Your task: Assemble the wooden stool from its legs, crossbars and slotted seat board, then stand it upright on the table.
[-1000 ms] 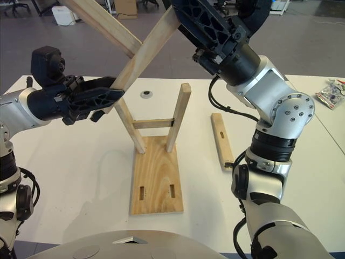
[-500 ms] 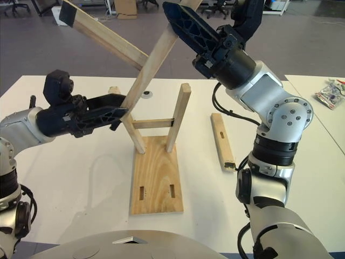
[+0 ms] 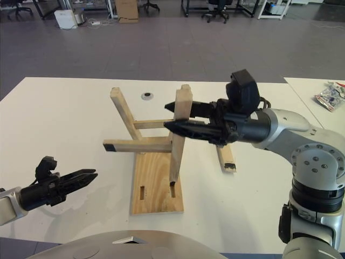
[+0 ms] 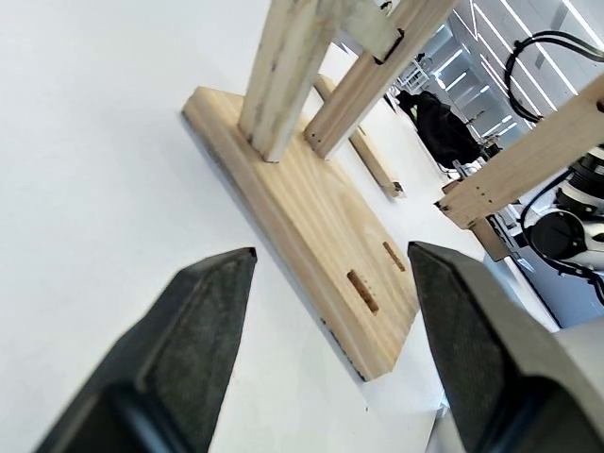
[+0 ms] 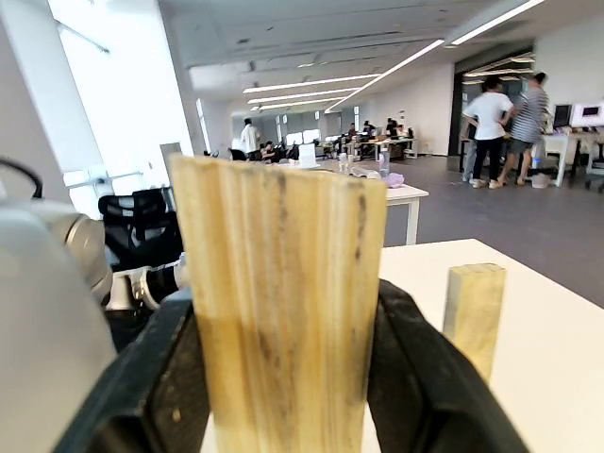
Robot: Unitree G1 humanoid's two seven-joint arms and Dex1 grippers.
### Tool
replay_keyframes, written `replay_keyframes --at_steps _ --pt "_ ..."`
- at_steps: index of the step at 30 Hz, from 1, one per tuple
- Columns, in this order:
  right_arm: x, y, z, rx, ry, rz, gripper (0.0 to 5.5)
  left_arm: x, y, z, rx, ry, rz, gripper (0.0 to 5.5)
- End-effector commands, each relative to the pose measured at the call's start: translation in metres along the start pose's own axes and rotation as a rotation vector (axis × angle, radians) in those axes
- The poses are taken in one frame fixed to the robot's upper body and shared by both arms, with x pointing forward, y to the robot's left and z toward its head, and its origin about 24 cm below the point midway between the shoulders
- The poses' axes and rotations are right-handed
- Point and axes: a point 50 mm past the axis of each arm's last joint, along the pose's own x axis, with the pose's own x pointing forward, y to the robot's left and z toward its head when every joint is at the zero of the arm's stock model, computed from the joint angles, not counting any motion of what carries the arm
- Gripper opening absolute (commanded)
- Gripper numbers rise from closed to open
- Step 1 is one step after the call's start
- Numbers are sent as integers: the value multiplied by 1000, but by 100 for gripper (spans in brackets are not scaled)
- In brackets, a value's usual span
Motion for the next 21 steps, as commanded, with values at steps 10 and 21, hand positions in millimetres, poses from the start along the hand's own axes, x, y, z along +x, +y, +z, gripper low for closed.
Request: replay_keyframes --at_steps 10,21 --pt "10 0 -43 2 47 -11 203 3 17 18 54 45 17 295" --pt "5 -4 -55 4 57 -37 203 1 25 30 77 69 10 295"
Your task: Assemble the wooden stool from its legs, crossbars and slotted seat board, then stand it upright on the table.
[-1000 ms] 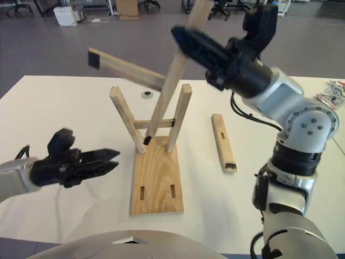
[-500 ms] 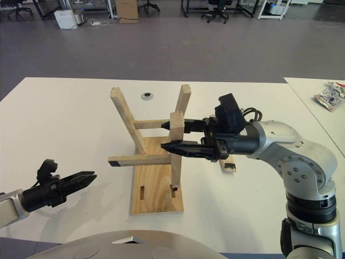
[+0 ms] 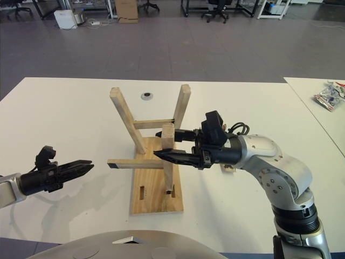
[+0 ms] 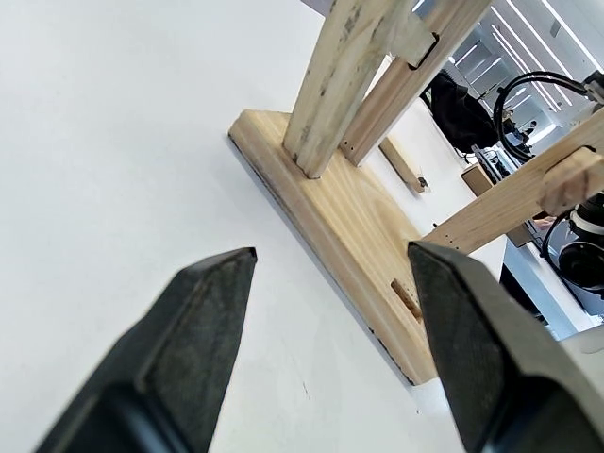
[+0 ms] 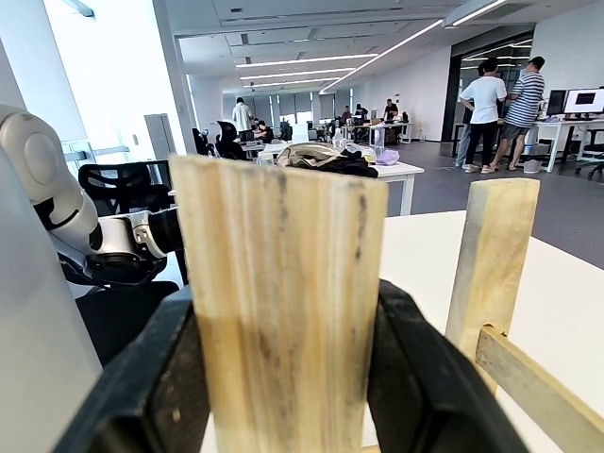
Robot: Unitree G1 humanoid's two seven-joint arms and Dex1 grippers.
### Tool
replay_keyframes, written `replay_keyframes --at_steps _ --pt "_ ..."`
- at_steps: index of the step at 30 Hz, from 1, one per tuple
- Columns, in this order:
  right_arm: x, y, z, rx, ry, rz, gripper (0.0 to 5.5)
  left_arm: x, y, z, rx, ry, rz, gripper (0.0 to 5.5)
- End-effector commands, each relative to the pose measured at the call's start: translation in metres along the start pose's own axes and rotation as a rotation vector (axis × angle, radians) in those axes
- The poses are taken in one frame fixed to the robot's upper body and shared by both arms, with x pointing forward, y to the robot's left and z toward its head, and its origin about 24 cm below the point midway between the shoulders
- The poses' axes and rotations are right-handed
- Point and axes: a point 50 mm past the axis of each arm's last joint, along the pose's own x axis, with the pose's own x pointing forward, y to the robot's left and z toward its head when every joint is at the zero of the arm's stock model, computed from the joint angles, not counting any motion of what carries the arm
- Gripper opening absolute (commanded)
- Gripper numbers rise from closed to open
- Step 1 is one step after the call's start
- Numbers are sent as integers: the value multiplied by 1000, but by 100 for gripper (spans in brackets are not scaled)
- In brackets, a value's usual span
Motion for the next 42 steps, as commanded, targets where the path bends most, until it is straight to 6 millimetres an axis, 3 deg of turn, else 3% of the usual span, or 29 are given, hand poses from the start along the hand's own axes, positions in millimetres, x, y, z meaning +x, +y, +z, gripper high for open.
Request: replay_keyframes --at_steps 1,17,22,27,36,42 --pt "-4 0 -1 6 36 14 203 -1 1 -1 2 21 13 295" --pt "-16 -4 0 33 110 77 203 1 2 -14 -21 -3 18 295" --pt "-19 -10 -15 51 136 37 203 2 2 -13 -18 -1 14 295" --pt "-22 -18 -14 2 162 15 203 5 2 -12 -13 3 2 295" --pt "-41 18 -56 116 296 8 203 3 -2 -20 -32 -12 10 295" --pt "-51 26 -71 284 235 -4 204 7 -7 -26 -42 -35 9 295"
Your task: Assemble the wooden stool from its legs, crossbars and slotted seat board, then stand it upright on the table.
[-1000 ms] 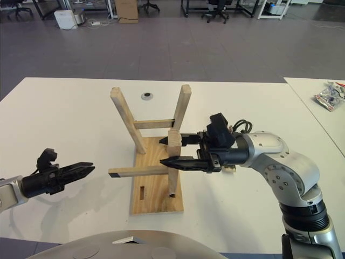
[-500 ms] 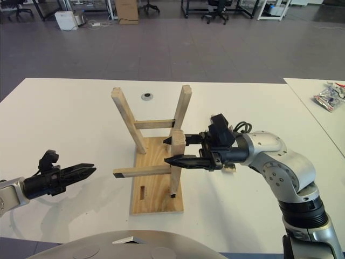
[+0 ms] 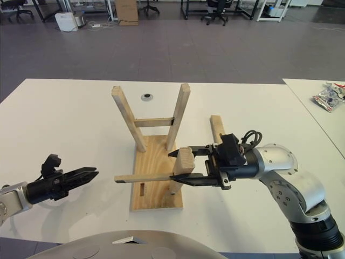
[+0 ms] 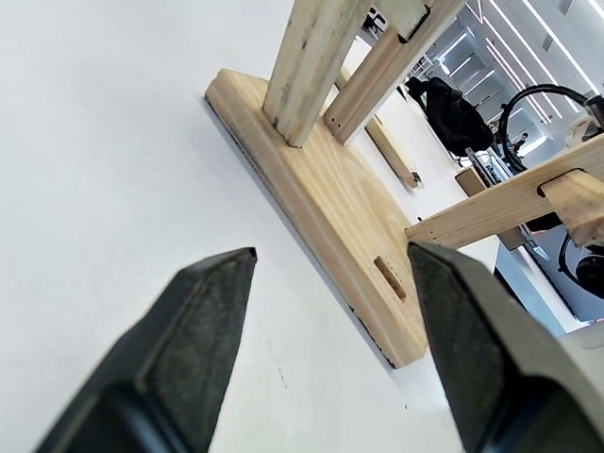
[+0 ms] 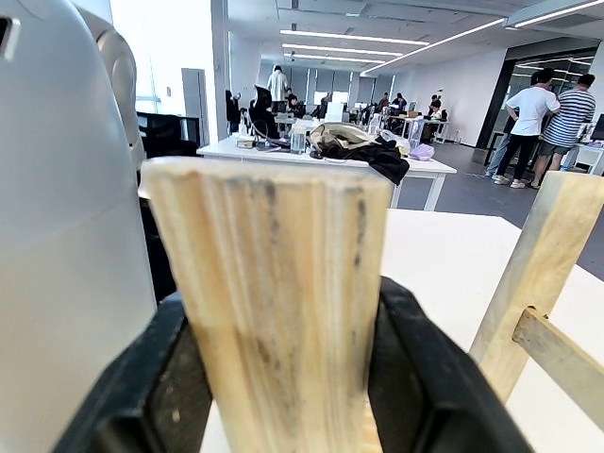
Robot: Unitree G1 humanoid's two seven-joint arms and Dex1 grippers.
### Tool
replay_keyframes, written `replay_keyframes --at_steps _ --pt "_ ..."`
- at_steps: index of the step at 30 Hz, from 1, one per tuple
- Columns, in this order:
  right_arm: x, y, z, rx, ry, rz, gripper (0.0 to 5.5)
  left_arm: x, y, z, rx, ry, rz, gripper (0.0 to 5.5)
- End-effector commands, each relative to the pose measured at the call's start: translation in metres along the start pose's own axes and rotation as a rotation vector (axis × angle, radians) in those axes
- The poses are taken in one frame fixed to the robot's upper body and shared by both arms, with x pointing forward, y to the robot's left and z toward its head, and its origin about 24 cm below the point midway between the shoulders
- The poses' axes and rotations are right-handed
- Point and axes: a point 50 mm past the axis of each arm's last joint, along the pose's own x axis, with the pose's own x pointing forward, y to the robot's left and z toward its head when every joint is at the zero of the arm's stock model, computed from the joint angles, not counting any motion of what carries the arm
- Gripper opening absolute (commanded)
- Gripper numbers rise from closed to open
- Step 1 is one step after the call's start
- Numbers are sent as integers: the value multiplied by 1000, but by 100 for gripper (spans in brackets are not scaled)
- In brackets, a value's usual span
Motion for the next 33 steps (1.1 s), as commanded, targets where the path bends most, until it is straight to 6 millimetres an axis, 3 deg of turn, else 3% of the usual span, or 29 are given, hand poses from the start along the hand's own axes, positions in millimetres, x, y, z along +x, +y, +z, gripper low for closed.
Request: replay_keyframes --at_steps 1,7,14,20,25,33 --pt "-23 14 -57 381 173 -78 204 2 -3 -3 2 -20 11 295" --pt "-38 18 -76 386 310 -70 204 4 -6 -10 -9 -34 17 295" --pt "-29 25 -87 195 514 -7 204 2 -7 -10 -6 -36 26 295" --pt "-32 38 -99 318 517 40 204 4 -9 -15 -15 -36 25 295" --pt "-37 25 -100 430 477 -54 204 5 -10 -18 -28 -35 22 295" --pt "-43 22 -104 388 556 -60 204 8 -14 -25 -42 -59 31 295"
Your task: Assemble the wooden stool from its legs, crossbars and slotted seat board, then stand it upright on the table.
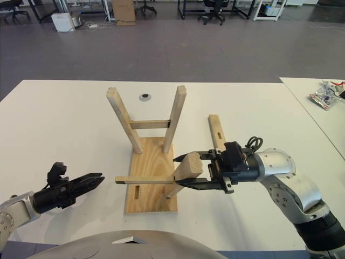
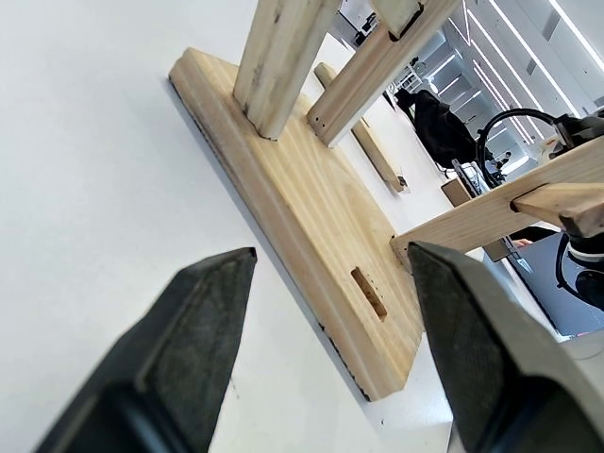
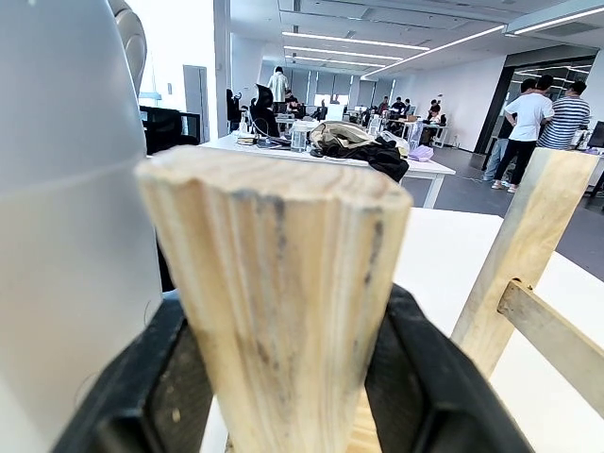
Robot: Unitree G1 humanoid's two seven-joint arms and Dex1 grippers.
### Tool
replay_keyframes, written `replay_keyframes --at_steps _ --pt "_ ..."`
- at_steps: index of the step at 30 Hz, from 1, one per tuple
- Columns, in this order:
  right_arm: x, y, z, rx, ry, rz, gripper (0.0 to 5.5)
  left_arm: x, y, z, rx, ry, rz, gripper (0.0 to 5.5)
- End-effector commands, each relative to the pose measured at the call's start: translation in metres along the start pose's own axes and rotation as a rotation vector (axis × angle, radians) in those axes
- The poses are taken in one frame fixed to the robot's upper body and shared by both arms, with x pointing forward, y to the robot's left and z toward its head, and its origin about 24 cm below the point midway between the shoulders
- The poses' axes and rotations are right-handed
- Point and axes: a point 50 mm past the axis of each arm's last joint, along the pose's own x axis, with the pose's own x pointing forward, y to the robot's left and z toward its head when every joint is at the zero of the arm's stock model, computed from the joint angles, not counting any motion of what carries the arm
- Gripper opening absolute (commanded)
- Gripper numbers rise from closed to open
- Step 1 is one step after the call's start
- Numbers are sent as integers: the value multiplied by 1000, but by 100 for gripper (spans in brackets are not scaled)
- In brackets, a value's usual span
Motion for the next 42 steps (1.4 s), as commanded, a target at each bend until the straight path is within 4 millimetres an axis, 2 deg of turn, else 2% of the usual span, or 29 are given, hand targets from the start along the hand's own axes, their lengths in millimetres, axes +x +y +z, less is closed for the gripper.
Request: replay_keyframes --at_steps 1,4,5,9,13,14,16,18,21,24,26,29,32,35,38,42 --pt "-34 26 -85 444 551 -81 204 1 -4 -3 14 -19 37 295" --pt "-38 17 -82 475 588 -136 204 3 -6 -8 3 -34 39 295" --pt "-40 12 -81 478 600 -163 241 5 -7 -10 -1 -40 41 295" --pt "-44 -6 -75 438 626 -212 310 8 -8 -18 -11 -67 52 295" --pt "-48 -13 -71 418 648 -223 402 9 -10 -26 -22 -84 64 295" --pt "-54 -21 -70 381 667 -290 423 9 -10 -28 -25 -88 68 295" --pt "-69 -41 -64 325 683 -483 423 9 -9 -32 -32 -98 80 295" --pt "-79 -61 -56 279 621 -691 423 9 -7 -36 -33 -109 98 295" --pt "-87 -85 -46 186 527 -985 423 13 -4 -38 -22 -128 115 295" --pt "-91 -100 -49 146 531 -1238 423 17 -3 -40 -13 -159 135 295" --pt "-88 -95 -65 216 544 -1332 423 19 -4 -40 -7 -172 131 295" --pt "-81 -73 -93 412 577 -1373 423 21 -5 -41 -5 -174 124 295" --pt "-80 -58 -109 541 627 -1410 423 21 -6 -41 0 -173 121 295" --pt "-85 -53 -113 584 652 -1458 369 21 -6 -37 13 -176 122 295" --pt "-90 -56 -110 531 673 -1485 319 19 -3 -32 55 -190 159 295" --pt "-97 -50 -119 493 730 -1484 250 17 4 -19 108 -210 204 295"
